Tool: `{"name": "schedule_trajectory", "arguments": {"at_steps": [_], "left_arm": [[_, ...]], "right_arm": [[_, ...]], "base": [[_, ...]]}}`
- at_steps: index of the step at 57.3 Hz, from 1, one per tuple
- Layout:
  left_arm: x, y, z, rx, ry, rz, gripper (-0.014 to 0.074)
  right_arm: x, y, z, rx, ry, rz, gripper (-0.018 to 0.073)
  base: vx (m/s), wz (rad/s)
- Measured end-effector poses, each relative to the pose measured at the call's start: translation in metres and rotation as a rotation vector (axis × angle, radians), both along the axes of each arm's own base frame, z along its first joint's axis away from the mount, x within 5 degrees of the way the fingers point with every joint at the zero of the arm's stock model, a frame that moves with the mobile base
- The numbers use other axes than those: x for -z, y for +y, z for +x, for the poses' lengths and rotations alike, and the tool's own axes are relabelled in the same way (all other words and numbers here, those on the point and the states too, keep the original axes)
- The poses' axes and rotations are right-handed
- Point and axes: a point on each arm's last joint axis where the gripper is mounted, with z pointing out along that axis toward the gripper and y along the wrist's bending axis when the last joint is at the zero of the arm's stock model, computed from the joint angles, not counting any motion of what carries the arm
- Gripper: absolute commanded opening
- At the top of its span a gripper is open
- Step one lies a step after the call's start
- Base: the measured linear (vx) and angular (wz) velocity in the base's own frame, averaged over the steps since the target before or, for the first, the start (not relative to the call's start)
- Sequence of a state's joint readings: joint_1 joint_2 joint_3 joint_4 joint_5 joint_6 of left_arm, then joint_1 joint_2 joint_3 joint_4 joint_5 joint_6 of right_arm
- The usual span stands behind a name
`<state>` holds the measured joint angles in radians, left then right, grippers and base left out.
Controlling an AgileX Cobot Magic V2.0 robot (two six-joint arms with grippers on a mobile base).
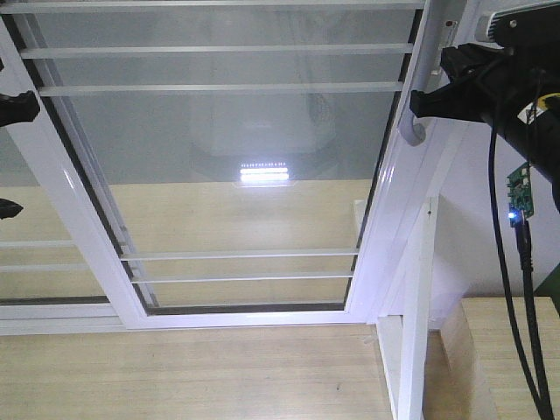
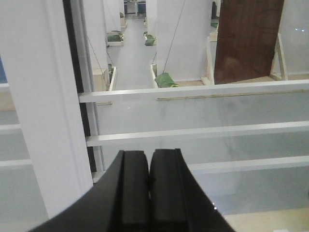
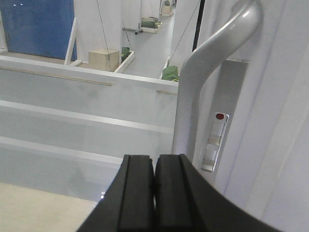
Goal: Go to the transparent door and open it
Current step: 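Raise the right gripper toward the grey vertical door handle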
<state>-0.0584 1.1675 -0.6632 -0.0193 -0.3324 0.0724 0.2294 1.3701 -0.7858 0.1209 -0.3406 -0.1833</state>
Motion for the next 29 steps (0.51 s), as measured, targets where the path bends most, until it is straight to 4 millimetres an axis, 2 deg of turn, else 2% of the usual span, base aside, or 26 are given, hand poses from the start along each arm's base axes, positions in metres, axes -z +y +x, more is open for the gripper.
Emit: {"name": "schedule_trajectory", "arguments": {"at_steps": [10, 17, 21, 29], "left_arm": [[0.0001, -0.0013, -0.0001, 0.018, -0.001, 0.041, 0.0526], [0.0001, -0.0013, -0.0001, 0.018, -0.001, 0.041, 0.0638], [0.0001, -0.0013, -0.0001, 0.018, -0.001, 0.04, 0.0659], [0.0001, -0.001, -0.0001, 0.014, -0.001, 0.031, 0.0653]], "right_arm": [[0.0, 0.0, 0.0, 0.0, 0.0, -0.002, 0.0559], [-0.0001, 0.0, 0.0, 0.0, -0.001, -0.002, 0.0701], [-0.0004, -0.0001, 0.0001, 0.0, -0.005, -0.002, 0.0727], [0.0021, 0.0002, 0.004, 0.008, -0.023, 0.006, 0.0715]], "base": [[0.0, 0.0], [0.0, 0.0], [0.0, 0.0], [0.0, 0.0]]}}
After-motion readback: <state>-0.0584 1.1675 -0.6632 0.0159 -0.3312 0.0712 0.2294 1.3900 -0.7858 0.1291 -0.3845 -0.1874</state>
